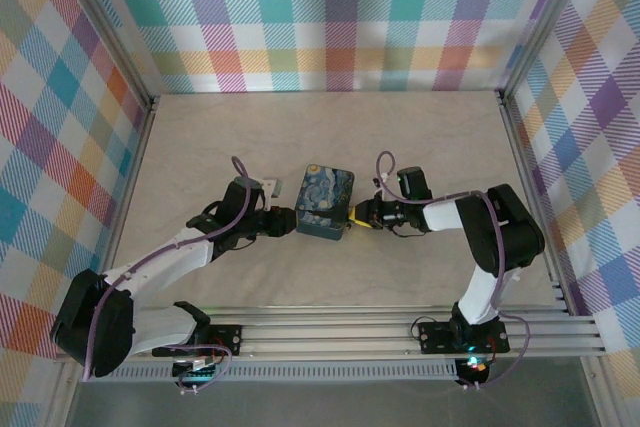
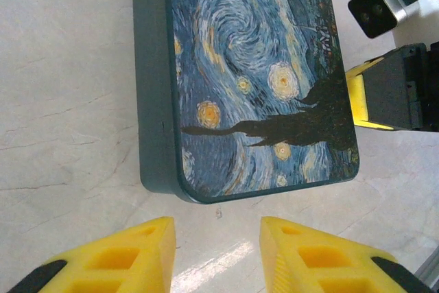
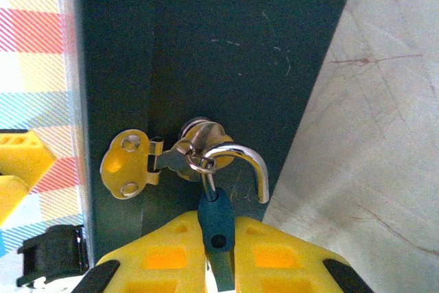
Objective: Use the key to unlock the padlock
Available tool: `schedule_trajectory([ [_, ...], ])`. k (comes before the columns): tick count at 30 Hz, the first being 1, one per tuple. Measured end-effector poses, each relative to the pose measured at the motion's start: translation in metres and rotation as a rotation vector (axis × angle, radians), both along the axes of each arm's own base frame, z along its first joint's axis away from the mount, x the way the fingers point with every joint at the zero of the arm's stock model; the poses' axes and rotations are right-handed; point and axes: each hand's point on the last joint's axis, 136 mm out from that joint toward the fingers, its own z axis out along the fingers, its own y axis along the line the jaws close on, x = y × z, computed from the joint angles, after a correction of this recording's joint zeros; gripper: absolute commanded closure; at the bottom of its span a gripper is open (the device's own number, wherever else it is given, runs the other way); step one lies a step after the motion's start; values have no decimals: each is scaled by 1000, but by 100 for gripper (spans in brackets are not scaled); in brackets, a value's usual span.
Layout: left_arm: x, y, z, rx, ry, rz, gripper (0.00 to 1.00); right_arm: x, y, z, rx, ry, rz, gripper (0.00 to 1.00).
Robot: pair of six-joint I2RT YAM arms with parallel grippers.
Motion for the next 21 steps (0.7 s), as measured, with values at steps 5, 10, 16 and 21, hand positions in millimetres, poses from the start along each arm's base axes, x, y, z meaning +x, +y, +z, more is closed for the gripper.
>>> schedule_trajectory([
  [5,-1,-1,-2,-1,7,-5,63,0,-2,-2,-35,1,15,72],
  [10,-2,-2,-2,-1,7,-10,64,-3,-6,-11,-63,25,14,65],
  [16,-2,-2,-2,-1,7,-9,63,-3,-8,-12,-46,8,8,64],
  [21,-2,-2,-2,0,9,-9,63,-3,-9,-11,-22,-17,1,65],
])
